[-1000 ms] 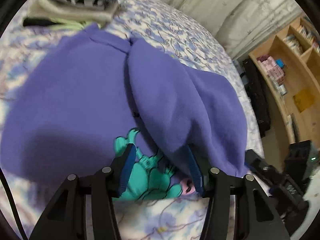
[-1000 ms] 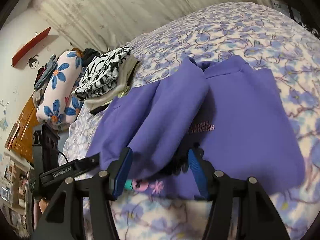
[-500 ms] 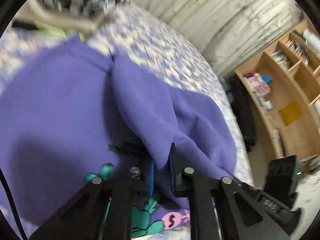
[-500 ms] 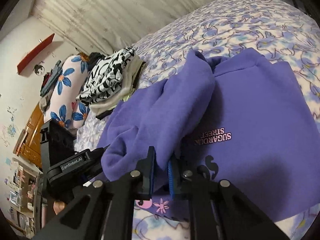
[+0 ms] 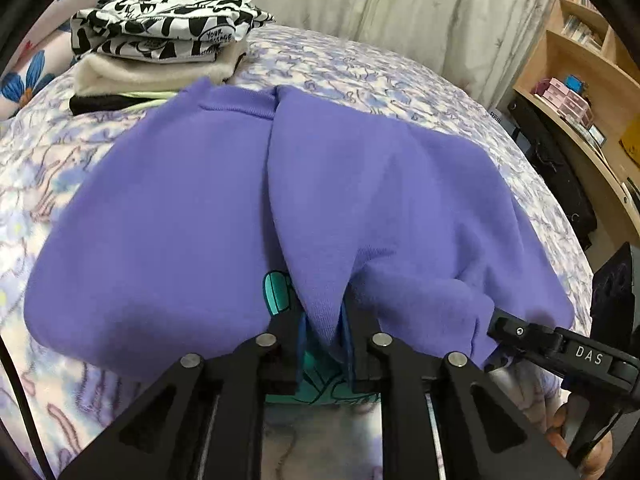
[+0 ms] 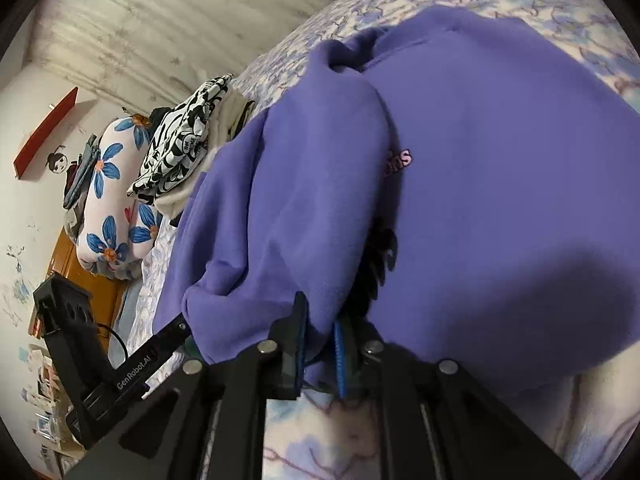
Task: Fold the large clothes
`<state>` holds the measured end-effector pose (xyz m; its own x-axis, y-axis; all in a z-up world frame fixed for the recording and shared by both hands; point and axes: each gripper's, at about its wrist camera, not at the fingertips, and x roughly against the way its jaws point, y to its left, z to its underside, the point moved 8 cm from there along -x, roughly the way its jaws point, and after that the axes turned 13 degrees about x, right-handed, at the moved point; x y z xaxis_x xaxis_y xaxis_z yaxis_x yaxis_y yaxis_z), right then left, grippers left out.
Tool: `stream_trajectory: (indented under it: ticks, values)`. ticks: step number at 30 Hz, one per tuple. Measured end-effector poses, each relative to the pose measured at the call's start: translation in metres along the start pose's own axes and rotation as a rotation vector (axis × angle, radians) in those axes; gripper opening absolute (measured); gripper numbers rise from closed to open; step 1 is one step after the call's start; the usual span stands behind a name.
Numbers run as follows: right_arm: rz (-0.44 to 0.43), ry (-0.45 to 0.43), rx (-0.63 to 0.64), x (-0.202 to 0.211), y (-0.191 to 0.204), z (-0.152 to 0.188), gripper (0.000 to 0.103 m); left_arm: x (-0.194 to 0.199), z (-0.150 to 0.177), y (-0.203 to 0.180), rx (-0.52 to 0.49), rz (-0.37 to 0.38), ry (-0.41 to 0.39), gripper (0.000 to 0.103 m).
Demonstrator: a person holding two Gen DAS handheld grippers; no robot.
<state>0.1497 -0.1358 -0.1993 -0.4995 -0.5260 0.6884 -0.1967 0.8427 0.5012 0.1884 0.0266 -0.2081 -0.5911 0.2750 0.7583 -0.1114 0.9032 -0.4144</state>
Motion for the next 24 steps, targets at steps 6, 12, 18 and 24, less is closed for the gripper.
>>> stream_trajectory:
  ticks: [6, 12, 18, 24]
  values:
    - [0.105, 0.015, 0.036, 0.023, 0.006, -0.009, 0.035, 0.017, -0.011, 0.008, 0.032, -0.061, -0.023, 0.055]
    - [0.193, -0.119, 0.158, 0.057, 0.025, -0.033, 0.035, 0.05, -0.028, 0.001, 0.056, -0.023, -0.099, 0.052]
    - [0.238, -0.153, 0.316, 0.03, 0.052, -0.075, 0.035, 0.031, -0.055, -0.038, -0.049, 0.045, -0.119, 0.015]
    - [0.287, -0.125, 0.323, -0.02, 0.033, -0.121, 0.035, -0.033, -0.079, -0.034, 0.0, -0.015, -0.037, 0.011]
